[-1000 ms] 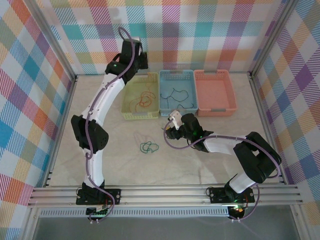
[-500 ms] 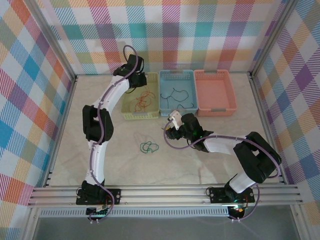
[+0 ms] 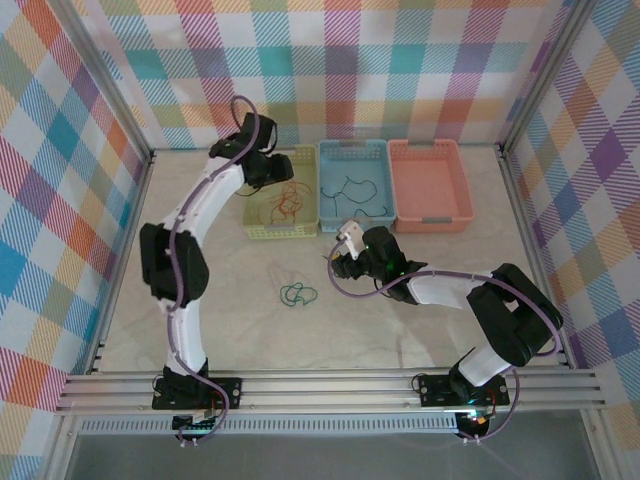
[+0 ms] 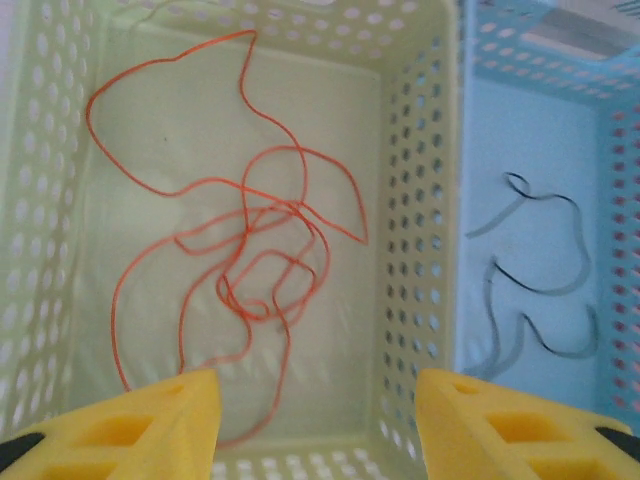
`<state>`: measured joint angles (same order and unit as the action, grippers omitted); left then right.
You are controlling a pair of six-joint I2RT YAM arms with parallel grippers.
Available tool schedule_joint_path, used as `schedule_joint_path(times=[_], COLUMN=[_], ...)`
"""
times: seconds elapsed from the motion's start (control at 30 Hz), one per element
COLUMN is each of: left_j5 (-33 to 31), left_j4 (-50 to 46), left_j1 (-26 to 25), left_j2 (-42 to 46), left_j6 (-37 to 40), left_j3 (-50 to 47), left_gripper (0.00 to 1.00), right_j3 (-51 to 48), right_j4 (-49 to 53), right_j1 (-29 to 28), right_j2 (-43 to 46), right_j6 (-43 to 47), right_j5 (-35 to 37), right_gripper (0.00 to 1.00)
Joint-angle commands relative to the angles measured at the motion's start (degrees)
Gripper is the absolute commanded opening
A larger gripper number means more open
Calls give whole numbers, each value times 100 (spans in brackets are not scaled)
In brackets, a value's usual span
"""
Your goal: Untangle the cables
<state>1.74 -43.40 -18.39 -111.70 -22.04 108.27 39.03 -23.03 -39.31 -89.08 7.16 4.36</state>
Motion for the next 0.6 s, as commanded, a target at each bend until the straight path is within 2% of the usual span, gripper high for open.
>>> schedule_joint_path(times=[0.0, 0.17, 0.33, 0.5, 0.57], left_j5=[445, 774, 689, 714, 581], left_j4=[766, 1850, 3001, 3529, 3876], left_j1=[-142, -560, -945, -1060, -1102], left_j2=[1305, 2780, 3884, 4417, 4617], left_j6=[-342, -583, -835, -872, -839], left_j3=[-1004, -3120, -4883, -5776, -6115], left_gripper=[55, 55, 54, 54, 54], right_j3=[221, 455, 726, 1722, 1904], right_j4=[181, 754, 1496, 3110, 3372], right_j1=[65, 101, 99, 99, 96], right_j2=[85, 47, 40, -214, -263], right_j6=[-332, -295, -197, -597, -578], right_j5=[79, 104, 332, 413, 279], right_gripper=[66, 60, 57, 56, 55])
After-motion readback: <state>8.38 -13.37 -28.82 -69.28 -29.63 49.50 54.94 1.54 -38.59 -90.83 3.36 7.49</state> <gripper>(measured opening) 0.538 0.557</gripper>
